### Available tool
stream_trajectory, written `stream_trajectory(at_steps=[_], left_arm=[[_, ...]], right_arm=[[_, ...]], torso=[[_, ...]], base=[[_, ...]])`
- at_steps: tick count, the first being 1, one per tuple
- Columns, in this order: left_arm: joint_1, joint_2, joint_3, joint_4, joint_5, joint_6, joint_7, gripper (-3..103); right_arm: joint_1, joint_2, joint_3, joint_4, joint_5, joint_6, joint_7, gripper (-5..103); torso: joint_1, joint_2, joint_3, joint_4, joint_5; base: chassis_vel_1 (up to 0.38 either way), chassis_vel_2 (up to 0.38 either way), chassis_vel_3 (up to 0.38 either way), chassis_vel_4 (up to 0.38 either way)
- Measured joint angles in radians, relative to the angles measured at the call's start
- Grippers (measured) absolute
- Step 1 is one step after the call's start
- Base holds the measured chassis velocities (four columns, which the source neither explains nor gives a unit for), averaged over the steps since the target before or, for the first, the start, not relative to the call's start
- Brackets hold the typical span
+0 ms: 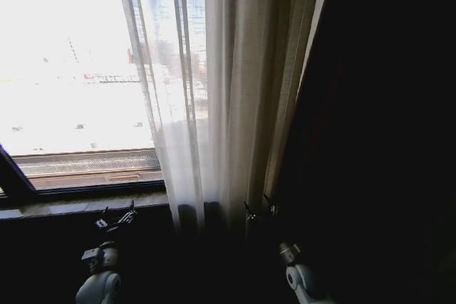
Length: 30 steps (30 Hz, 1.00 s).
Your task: Open the curtains by pulling them apart, changing their state from closed to fully open.
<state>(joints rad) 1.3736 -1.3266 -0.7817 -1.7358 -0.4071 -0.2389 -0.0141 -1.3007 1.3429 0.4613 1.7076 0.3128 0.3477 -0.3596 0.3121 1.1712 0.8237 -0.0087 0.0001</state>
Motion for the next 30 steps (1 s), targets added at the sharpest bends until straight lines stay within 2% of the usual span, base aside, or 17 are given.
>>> stream_trajectory(at_steps=[8, 15, 20, 26, 30], left_arm=[[0.000, 0.000, 0.000, 0.000, 0.000, 0.000, 0.000, 100], [0.000, 0.000, 0.000, 0.000, 0.000, 0.000, 0.000, 100], [0.000, 0.000, 0.000, 0.000, 0.000, 0.000, 0.000, 100], [0.000, 0.000, 0.000, 0.000, 0.000, 0.000, 0.000, 100], [0.000, 0.000, 0.001, 0.000, 0.000, 0.000, 0.000, 100]], right_arm=[[0.016, 0.012, -0.003, -0.030, 0.003, 0.009, -0.021, 100], [0.023, 0.013, -0.004, -0.037, 0.007, 0.011, -0.017, 100], [0.028, 0.018, -0.006, -0.043, 0.001, 0.009, -0.017, 100], [0.035, 0.023, -0.008, -0.060, 0.011, 0.041, -0.017, 100], [0.031, 0.021, -0.017, -0.041, -0.015, 0.046, 0.030, 100]], torso=[[0.000, 0.000, 0.000, -0.0002, -0.0002], [0.000, 0.000, 0.000, 0.0000, 0.0001], [0.001, 0.000, 0.000, 0.0001, -0.0007], [0.000, 0.000, 0.000, -0.0003, 0.0005], [0.000, 0.000, 0.000, -0.0004, 0.0001]], base=[[0.346, 0.387, -0.370, -0.389], [0.253, 0.392, -0.225, -0.393], [0.055, 0.229, -0.047, -0.264], [-0.055, 0.061, 0.047, -0.058], [-0.089, -0.007, 0.078, 0.003]])
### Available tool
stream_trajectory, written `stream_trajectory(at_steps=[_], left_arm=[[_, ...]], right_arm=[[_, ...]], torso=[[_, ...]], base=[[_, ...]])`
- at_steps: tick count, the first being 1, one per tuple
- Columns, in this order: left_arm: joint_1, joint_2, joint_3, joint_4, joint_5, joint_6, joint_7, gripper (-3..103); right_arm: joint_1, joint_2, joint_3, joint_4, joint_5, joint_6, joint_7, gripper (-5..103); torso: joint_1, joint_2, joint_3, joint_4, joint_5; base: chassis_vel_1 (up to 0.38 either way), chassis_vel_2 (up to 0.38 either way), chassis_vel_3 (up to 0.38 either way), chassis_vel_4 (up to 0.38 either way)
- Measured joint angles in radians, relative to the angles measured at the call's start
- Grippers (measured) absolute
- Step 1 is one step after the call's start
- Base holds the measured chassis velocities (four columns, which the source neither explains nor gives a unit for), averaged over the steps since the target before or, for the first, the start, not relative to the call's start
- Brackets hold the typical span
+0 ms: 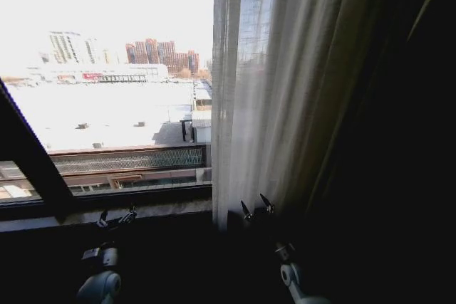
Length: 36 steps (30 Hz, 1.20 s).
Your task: Open the curtains by pulling them apart, changing their state from closed to fully open.
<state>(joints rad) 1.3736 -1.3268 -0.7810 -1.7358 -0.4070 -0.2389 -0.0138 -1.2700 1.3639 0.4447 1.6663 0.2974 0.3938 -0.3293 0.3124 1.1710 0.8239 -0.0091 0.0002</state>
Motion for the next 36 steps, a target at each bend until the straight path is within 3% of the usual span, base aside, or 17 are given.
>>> stream_trajectory(at_steps=[9, 17, 23, 36], left_arm=[[0.000, 0.000, 0.000, 0.000, 0.000, 0.000, 0.000, 100], [0.000, 0.000, -0.001, 0.000, 0.000, 0.000, 0.000, 100], [0.000, 0.000, -0.001, 0.000, 0.000, 0.000, 0.000, 100], [0.000, 0.000, -0.001, 0.000, 0.000, 0.000, 0.000, 100]], right_arm=[[0.004, 0.000, -0.073, 0.053, -0.059, -0.025, 0.064, 100], [0.068, 0.004, -0.090, 0.006, -0.066, -0.030, 0.094, 100], [0.089, 0.001, -0.164, 0.015, -0.049, -0.053, 0.120, 100], [0.266, 0.023, -0.258, -0.128, -0.037, -0.065, 0.153, 100]], torso=[[0.000, 0.000, 0.000, 0.0004, -0.0004], [0.000, 0.000, 0.000, 0.0003, -0.0002], [0.000, 0.000, 0.000, 0.0003, -0.0003], [0.000, 0.000, 0.000, 0.0004, -0.0003]], base=[[-0.010, 0.001, 0.011, -0.004], [0.000, 0.000, 0.000, 0.000], [0.000, 0.000, 0.000, 0.000], [0.000, 0.000, 0.000, 0.000]])
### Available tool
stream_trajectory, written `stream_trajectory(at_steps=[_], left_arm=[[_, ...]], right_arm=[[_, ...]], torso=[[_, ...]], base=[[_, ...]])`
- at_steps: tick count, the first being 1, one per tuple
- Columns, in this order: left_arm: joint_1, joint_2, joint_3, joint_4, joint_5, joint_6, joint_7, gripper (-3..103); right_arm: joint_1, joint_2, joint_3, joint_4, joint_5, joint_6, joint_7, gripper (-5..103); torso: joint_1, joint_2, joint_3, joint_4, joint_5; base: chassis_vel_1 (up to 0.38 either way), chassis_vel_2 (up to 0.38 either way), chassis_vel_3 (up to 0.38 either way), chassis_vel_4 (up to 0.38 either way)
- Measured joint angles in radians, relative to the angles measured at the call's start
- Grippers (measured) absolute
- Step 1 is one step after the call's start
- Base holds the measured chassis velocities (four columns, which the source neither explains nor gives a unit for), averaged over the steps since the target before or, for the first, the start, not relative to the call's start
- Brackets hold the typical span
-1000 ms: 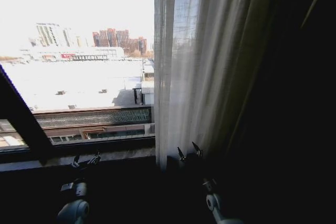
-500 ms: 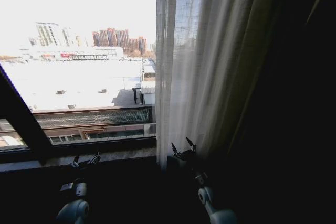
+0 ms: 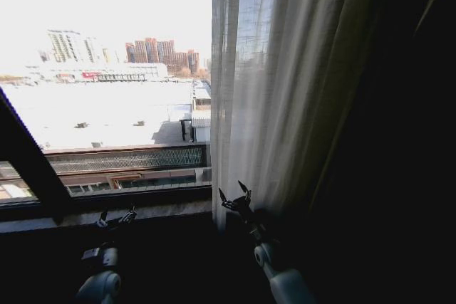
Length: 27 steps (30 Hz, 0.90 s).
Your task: Open the curtains by pulling them apart, changing their state from closed to fully open.
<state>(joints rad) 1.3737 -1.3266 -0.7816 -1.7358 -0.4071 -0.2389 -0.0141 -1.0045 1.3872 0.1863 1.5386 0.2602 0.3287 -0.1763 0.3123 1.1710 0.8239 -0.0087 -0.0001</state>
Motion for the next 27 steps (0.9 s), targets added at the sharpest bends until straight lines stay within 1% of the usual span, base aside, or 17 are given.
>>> stream_trajectory(at_steps=[4, 16, 20, 23, 24, 25, 27], left_arm=[[0.000, 0.000, 0.000, 0.000, 0.000, 0.000, 0.000, 100], [0.000, 0.000, 0.000, 0.000, 0.000, 0.000, 0.000, 100], [0.000, 0.000, 0.000, 0.000, 0.000, 0.000, 0.000, 100], [0.000, 0.000, 0.000, 0.000, 0.000, 0.000, 0.000, 100], [0.000, 0.000, 0.000, 0.000, 0.000, 0.000, 0.000, 100], [0.000, 0.000, 0.000, 0.000, 0.000, 0.000, 0.000, 100], [0.000, 0.000, 0.000, 0.000, 0.000, 0.000, 0.000, 100]], right_arm=[[0.062, 0.013, -0.029, -0.062, 0.011, 0.001, 0.004, 100], [0.221, 0.057, -0.054, -0.211, 0.017, 0.008, 0.013, 100], [0.266, 0.084, -0.061, -0.247, 0.011, 0.007, 0.023, 100], [0.298, 0.108, -0.061, -0.283, -0.013, 0.008, 0.037, 100], [0.301, 0.111, -0.060, -0.288, -0.019, 0.008, 0.044, 103], [0.301, 0.111, -0.060, -0.288, -0.019, 0.008, 0.044, 103], [0.302, 0.112, -0.059, -0.292, -0.027, 0.008, 0.053, 95]], torso=[[0.000, 0.000, 0.000, -0.0001, 0.0001], [0.000, 0.000, 0.000, -0.0001, 0.0001], [0.000, 0.000, 0.000, 0.0000, 0.0000], [0.000, 0.000, 0.000, 0.0001, 0.0000], [0.000, 0.000, 0.000, 0.0001, 0.0000], [0.000, 0.000, 0.000, 0.0001, 0.0000], [0.000, 0.000, 0.000, -0.0003, 0.0000]], base=[[0.000, 0.000, 0.000, 0.000], [0.000, 0.000, 0.000, 0.000], [0.000, 0.000, 0.000, 0.000], [0.000, 0.000, 0.000, 0.000], [0.000, 0.000, 0.000, 0.000], [0.000, 0.000, 0.000, 0.000], [0.000, 0.000, 0.000, 0.000]])
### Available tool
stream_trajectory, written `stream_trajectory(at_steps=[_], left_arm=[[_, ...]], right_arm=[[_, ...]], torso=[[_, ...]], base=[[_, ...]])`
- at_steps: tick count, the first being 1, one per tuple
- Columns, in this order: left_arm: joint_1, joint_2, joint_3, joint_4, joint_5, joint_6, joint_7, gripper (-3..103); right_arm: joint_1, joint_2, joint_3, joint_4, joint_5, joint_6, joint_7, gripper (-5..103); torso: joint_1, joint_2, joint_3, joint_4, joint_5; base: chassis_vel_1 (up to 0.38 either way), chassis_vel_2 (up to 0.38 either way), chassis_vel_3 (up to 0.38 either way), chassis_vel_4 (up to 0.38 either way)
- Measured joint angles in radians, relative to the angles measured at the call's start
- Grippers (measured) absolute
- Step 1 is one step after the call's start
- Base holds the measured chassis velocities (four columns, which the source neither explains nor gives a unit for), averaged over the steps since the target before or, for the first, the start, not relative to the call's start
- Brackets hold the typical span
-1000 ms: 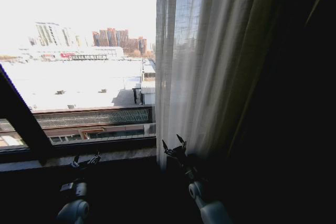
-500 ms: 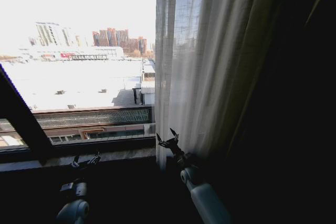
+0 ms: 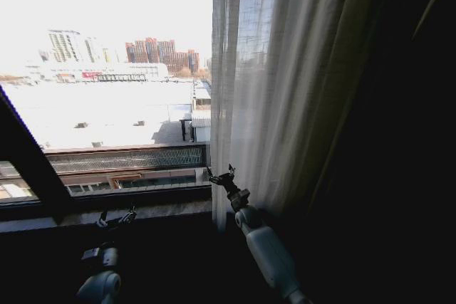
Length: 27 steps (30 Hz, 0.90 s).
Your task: Open the curtains by pulling them apart, changing their state from closed to fully open.
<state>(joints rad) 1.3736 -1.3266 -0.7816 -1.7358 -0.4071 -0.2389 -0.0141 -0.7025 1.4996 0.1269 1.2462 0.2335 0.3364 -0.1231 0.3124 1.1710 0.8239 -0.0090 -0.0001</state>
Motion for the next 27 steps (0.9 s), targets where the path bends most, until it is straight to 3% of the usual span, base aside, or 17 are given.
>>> stream_trajectory(at_steps=[2, 5, 8, 11, 15, 16, 18, 20, 22, 27], left_arm=[[0.000, 0.000, 0.000, 0.000, 0.000, 0.000, 0.000, 100], [0.000, 0.000, 0.000, 0.000, 0.000, 0.000, 0.000, 100], [0.000, 0.000, 0.000, 0.000, 0.000, 0.000, 0.000, 100], [0.000, 0.000, 0.000, 0.000, 0.000, 0.000, 0.000, 100], [0.000, 0.000, 0.000, 0.000, 0.000, 0.000, 0.000, 100], [0.000, 0.000, 0.000, 0.000, 0.000, 0.000, 0.000, 100], [0.000, 0.000, 0.000, 0.000, 0.000, 0.000, 0.000, 100], [0.000, 0.000, 0.000, 0.000, 0.000, 0.000, 0.000, 100], [0.000, 0.000, 0.000, 0.000, 0.000, 0.000, 0.000, 100], [0.000, 0.000, 0.000, 0.000, 0.000, 0.000, 0.000, 100]], right_arm=[[-0.003, -0.002, 0.002, 0.000, -0.005, 0.001, 0.005, 85], [-0.008, -0.004, 0.005, 0.001, -0.006, 0.001, 0.014, 79], [-0.016, -0.010, 0.008, 0.008, -0.006, 0.003, 0.019, 63], [-0.021, -0.014, 0.010, 0.013, -0.006, 0.004, 0.020, 57], [-0.030, -0.019, 0.010, 0.022, 0.000, 0.005, 0.027, 36], [-0.030, -0.019, 0.010, 0.022, 0.000, 0.005, 0.027, 36], [-0.037, -0.020, 0.007, 0.031, 0.017, 0.005, 0.017, 25], [-0.041, -0.020, 0.007, 0.035, 0.024, 0.005, 0.012, 25], [-0.050, -0.018, 0.011, 0.039, 0.025, 0.007, -0.023, 14], [-0.063, -0.016, 0.023, 0.042, 0.022, 0.020, -0.077, 1]], torso=[[0.000, 0.000, 0.000, 0.0001, 0.0000], [0.000, 0.000, 0.000, 0.0000, 0.0000], [0.000, 0.000, 0.000, 0.0001, 0.0000], [0.000, 0.000, 0.000, 0.0001, 0.0001], [0.000, 0.000, 0.000, 0.0001, 0.0001], [0.000, 0.000, 0.000, 0.0001, 0.0001], [0.000, 0.000, 0.000, 0.0002, 0.0001], [0.000, 0.000, 0.000, 0.0003, 0.0001], [0.000, 0.000, 0.000, 0.0002, 0.0001], [0.000, 0.000, 0.000, 0.0002, 0.0001]], base=[[0.000, 0.000, 0.000, 0.000], [0.000, 0.000, 0.000, 0.000], [0.000, 0.000, 0.000, 0.000], [0.000, 0.000, 0.000, 0.000], [0.000, 0.000, 0.000, 0.000], [0.000, 0.000, 0.000, 0.000], [0.000, 0.000, 0.000, 0.000], [0.000, 0.000, 0.000, 0.000], [0.000, 0.000, 0.000, 0.000], [0.000, 0.000, 0.000, 0.000]])
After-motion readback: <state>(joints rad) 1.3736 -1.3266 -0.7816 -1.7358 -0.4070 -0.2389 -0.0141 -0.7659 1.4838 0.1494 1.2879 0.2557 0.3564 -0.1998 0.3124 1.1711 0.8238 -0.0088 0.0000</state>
